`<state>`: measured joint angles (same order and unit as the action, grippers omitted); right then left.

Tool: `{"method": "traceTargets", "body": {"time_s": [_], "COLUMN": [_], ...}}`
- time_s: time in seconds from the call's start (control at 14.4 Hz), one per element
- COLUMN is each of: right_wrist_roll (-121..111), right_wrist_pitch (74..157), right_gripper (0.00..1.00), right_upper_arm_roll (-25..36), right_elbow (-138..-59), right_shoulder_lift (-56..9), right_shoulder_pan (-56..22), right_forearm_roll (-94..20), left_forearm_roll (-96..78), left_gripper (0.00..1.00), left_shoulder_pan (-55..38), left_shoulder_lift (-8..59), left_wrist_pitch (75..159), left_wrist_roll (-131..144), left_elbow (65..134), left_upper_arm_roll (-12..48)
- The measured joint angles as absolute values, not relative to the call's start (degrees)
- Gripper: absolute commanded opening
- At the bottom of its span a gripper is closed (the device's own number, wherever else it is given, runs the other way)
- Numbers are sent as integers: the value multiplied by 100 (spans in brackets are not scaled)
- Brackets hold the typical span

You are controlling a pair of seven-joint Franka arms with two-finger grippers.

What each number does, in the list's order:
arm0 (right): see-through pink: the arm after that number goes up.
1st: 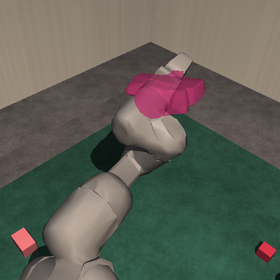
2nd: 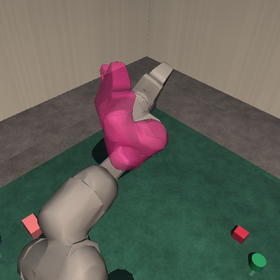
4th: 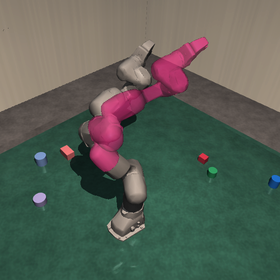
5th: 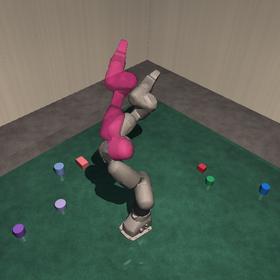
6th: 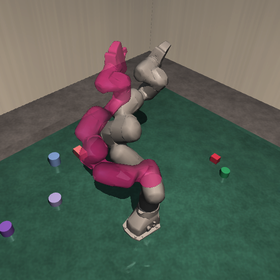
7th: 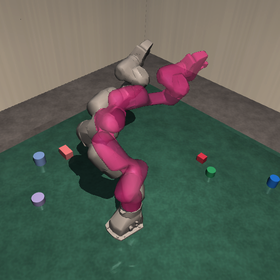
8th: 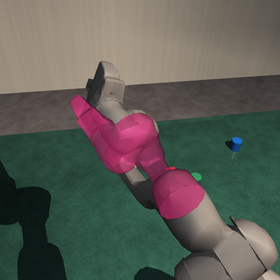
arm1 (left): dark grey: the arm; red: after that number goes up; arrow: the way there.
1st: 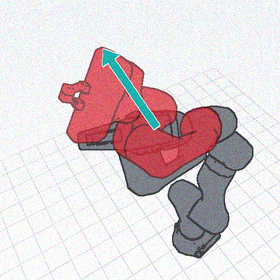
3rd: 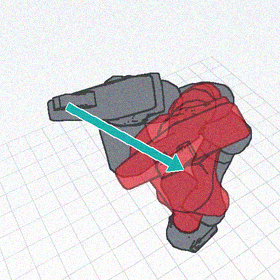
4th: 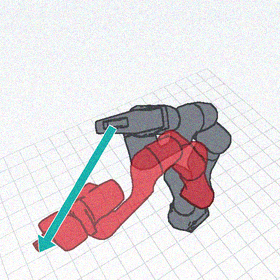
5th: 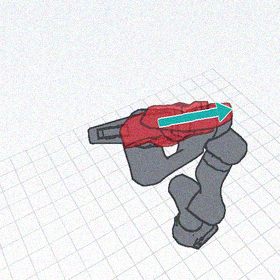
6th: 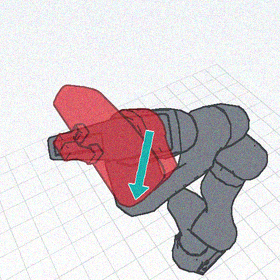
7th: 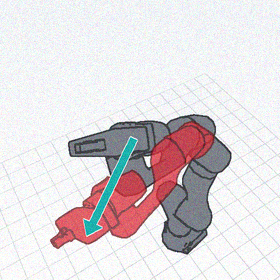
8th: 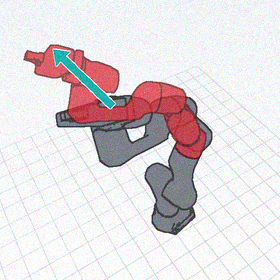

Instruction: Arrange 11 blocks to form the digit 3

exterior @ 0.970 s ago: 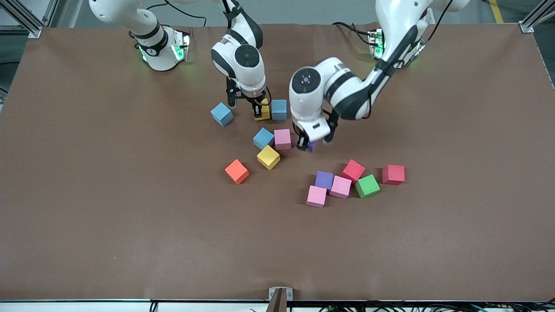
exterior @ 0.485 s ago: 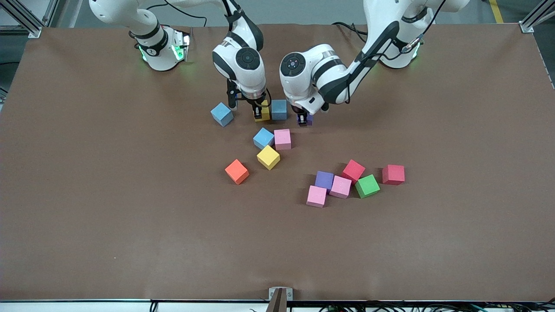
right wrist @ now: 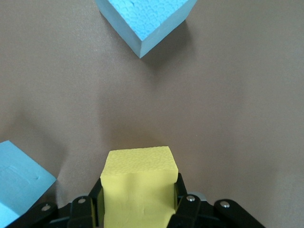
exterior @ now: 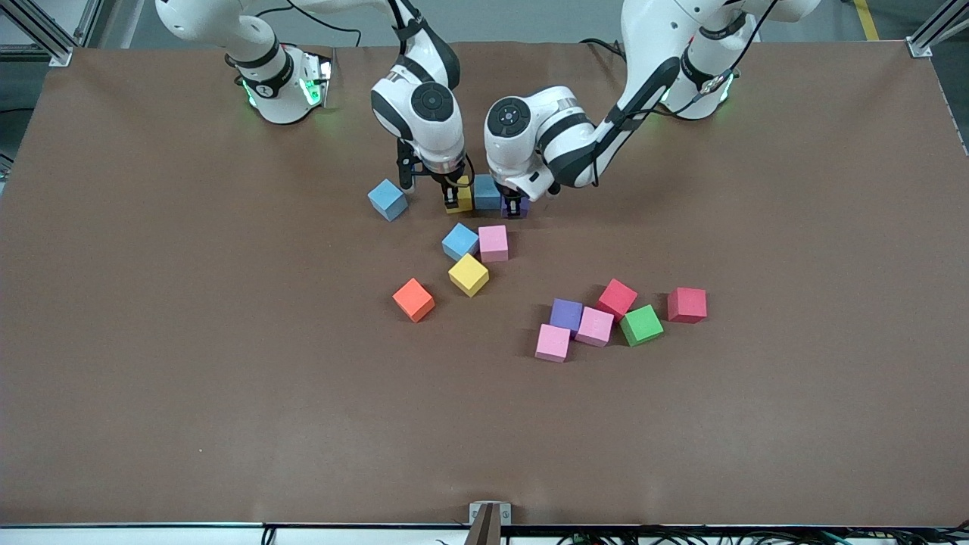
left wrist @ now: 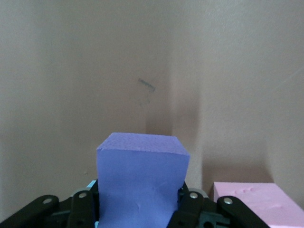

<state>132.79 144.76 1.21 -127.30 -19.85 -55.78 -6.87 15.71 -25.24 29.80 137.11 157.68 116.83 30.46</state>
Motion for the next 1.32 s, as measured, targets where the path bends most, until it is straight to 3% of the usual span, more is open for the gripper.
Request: {"method": "traceTargets", "body": {"time_s": [1.18, 1.25, 1.32], "right_wrist_roll": [13386, 13399, 13412], "right_wrist_pitch": [14486, 14476, 14467], "right_gripper": [1, 2, 10], "right_upper_arm_roll": [121, 122, 122], "right_elbow": [-12728, -12722, -12718], "right_shoulder_lift": [-1988, -1986, -1985], "right_shoulder_pan": [-5591, -5591, -5591], "right_forearm_roll": [-687, -687, -687], "left_forearm_roll": [1562, 1562, 1562], "left_gripper": [29, 29, 29], "left_shoulder_pan": [-2585, -2598, -2609], "left_shoulder_lift": [3049, 3047, 3046], "left_wrist_pitch": [13788, 13788, 13787], "left_wrist_roll": [15981, 15990, 15993], "left_elbow": [11835, 11838, 11841], "left_upper_arm_roll": [3044, 3044, 3044]}}
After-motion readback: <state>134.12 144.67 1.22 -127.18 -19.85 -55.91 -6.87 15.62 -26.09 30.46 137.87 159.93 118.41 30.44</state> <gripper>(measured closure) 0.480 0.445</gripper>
